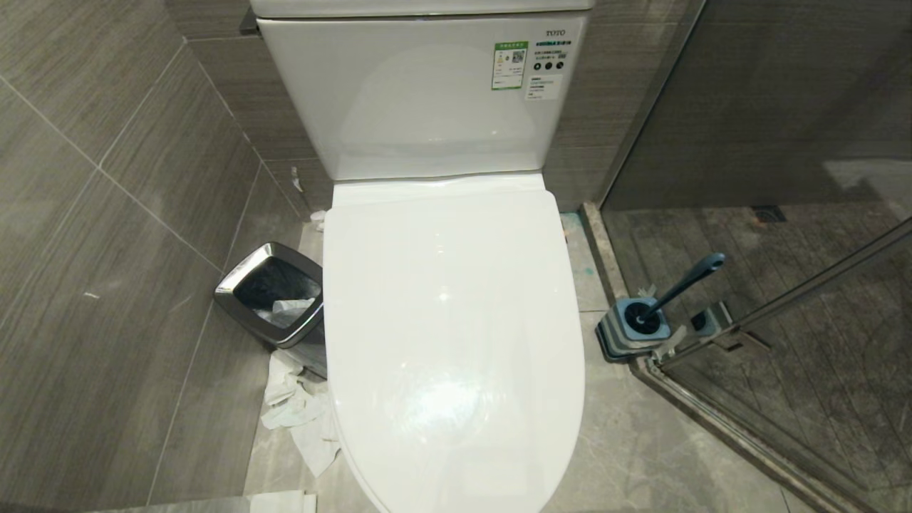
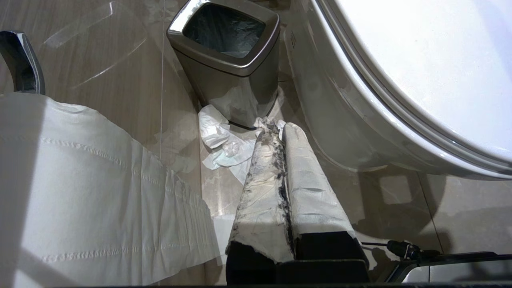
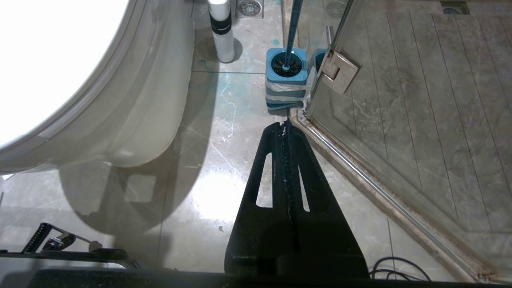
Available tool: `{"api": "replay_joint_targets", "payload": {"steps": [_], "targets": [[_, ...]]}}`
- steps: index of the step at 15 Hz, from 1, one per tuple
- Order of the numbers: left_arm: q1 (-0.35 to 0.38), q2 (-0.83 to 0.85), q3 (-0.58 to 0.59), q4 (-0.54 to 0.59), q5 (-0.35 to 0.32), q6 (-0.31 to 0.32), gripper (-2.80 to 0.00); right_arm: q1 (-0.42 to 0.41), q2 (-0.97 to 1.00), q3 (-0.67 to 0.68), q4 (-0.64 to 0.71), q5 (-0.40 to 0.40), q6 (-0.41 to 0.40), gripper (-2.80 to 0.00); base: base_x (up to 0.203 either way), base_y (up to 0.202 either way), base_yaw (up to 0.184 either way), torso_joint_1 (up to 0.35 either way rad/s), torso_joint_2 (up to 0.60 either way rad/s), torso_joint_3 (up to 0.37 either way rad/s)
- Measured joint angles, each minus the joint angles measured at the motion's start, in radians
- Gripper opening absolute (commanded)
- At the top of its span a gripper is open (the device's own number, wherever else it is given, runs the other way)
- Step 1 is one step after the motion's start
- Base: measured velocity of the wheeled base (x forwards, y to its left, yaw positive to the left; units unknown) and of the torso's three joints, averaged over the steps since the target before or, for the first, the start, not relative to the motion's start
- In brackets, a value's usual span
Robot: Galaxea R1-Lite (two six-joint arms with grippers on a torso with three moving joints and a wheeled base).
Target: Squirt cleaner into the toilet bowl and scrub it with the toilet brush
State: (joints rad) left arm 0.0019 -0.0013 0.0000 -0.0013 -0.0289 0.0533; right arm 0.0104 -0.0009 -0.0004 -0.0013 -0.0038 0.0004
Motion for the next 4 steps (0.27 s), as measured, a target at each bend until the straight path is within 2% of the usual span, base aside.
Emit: {"api": "replay_joint_targets", "payload": {"steps": [4], "targets": [[0.0,0.0,0.0,0.0,0.0,0.0,-2.8,0.0,0.0,0.0,-0.001,0.001,0.0,-2.8,0.0,0.0,0.0,0.0,0.0,0.0]]}}
